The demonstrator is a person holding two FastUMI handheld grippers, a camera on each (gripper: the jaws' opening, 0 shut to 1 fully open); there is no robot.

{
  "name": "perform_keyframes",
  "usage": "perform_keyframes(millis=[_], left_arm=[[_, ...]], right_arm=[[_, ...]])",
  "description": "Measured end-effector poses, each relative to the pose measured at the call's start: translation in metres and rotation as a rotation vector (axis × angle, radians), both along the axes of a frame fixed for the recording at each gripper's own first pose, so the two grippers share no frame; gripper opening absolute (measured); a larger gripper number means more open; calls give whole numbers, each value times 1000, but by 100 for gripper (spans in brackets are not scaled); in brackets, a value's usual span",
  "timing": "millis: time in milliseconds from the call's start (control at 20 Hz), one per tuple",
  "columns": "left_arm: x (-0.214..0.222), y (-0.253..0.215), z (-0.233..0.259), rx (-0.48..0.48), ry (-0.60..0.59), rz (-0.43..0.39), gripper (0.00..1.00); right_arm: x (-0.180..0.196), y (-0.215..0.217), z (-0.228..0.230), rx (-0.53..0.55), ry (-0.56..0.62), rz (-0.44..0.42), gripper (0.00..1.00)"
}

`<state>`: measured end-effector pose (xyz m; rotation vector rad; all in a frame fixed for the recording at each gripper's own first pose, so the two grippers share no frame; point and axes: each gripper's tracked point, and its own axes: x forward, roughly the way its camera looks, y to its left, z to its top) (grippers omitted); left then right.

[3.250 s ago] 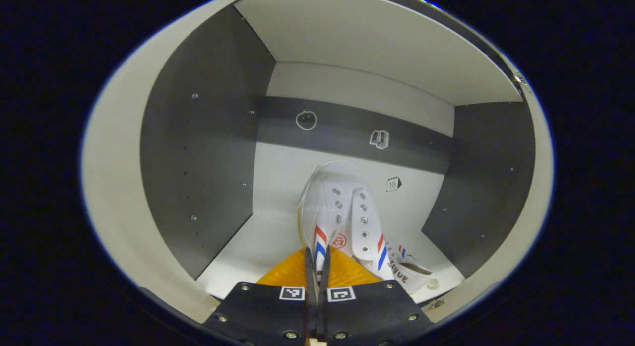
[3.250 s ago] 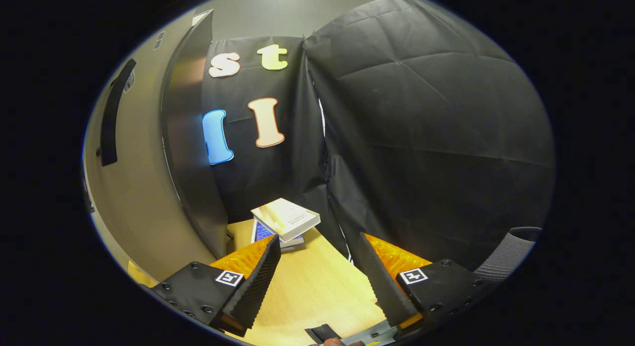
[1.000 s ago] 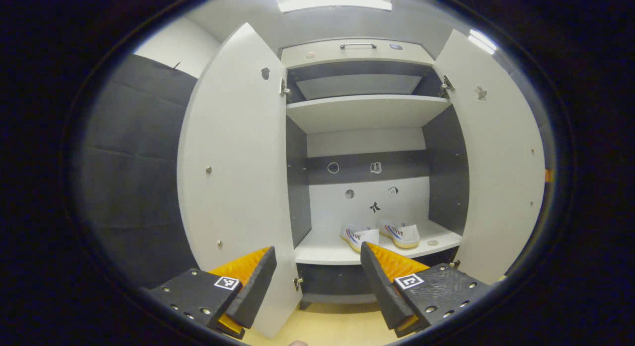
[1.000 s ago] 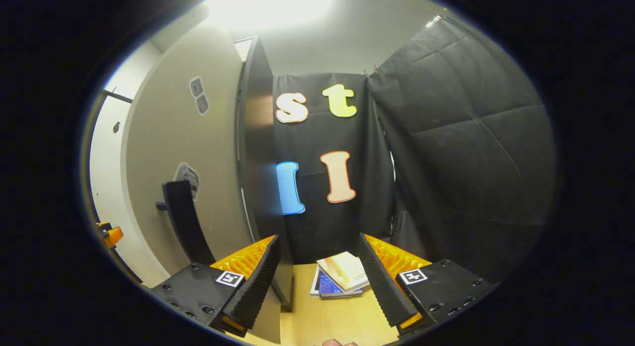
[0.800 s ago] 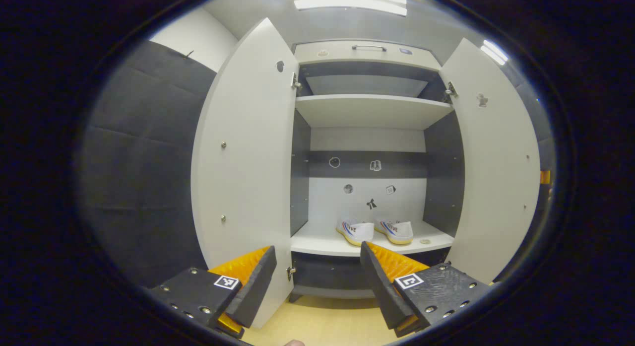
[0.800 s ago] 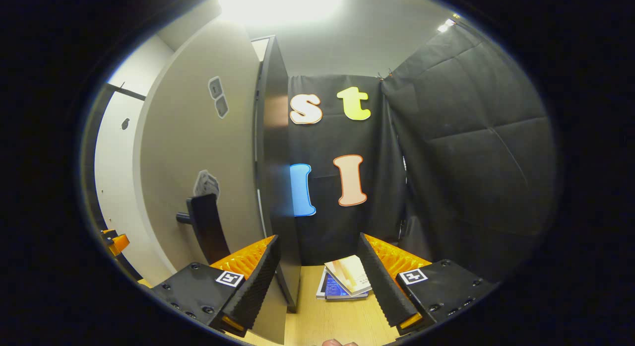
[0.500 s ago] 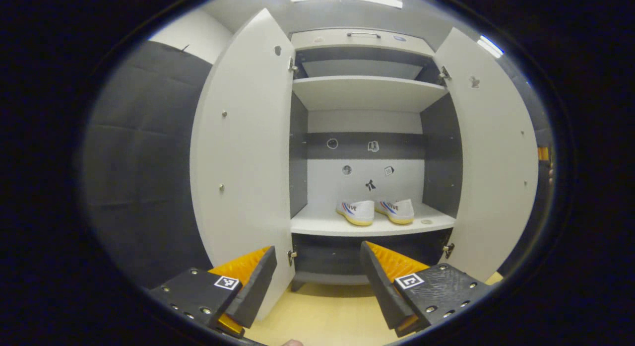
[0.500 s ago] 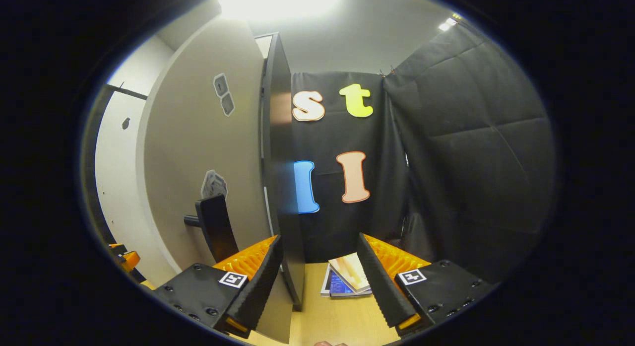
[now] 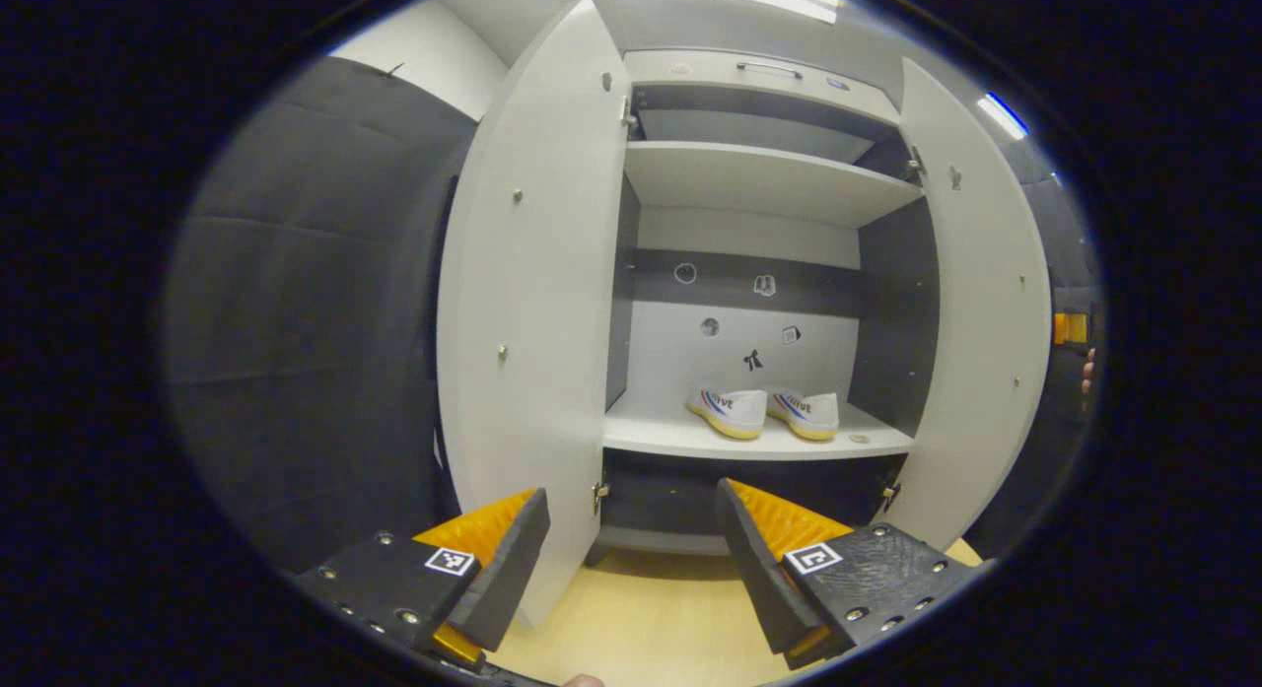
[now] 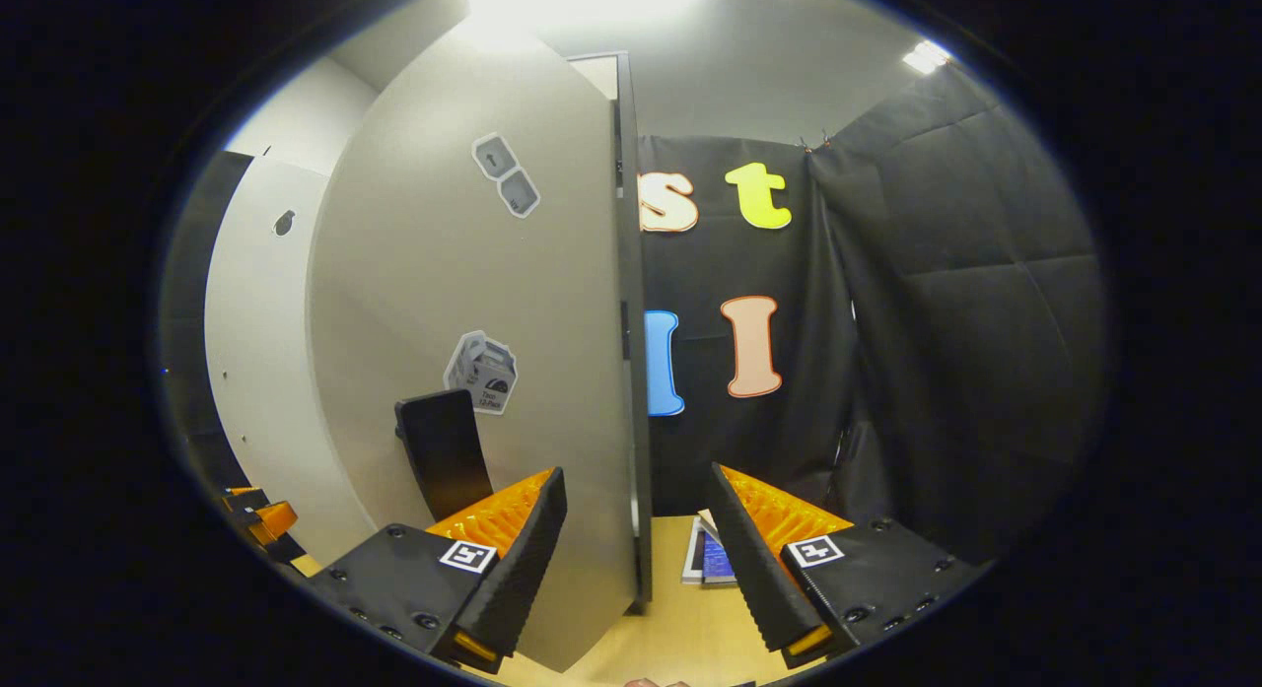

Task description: Grab one shoe with the right hand and put it into the shoe cabinet, grab the other shoe with the left hand and put it into the shoe cabinet; then close the right door with the right hand and the left door with the left hand.

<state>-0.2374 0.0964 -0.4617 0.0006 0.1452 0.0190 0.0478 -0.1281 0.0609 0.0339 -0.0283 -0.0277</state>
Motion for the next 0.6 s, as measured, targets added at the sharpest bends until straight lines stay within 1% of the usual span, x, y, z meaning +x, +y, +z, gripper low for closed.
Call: perform_keyframes(millis=[50, 100, 150, 200, 250, 300, 450, 600], left_arm=[[-3, 5, 0, -17, 8, 2, 97], [-6, 10, 1, -30, 11, 4, 97], [-8, 15, 3, -33, 14, 7, 97], [-11, 22, 2, -25, 22, 12, 97], [-14, 30, 3, -14, 25, 18, 97], [-17, 34, 4, -10, 27, 21, 98], [-29, 50, 5, -17, 29, 31, 97], [-40, 75, 7, -10, 24, 61, 97]], right_arm=[[2, 10, -1, 15, 7, 6, 92], [6, 20, -1, 22, 14, 17, 84], [9, 32, -2, 27, 20, 34, 92], [13, 44, -6, 35, 36, 48, 92], [16, 56, -10, 45, 46, 62, 84], [20, 70, -12, 58, 59, 82, 92], [35, 95, -16, 69, 73, 104, 96], [36, 92, -15, 50, 64, 51, 96]])
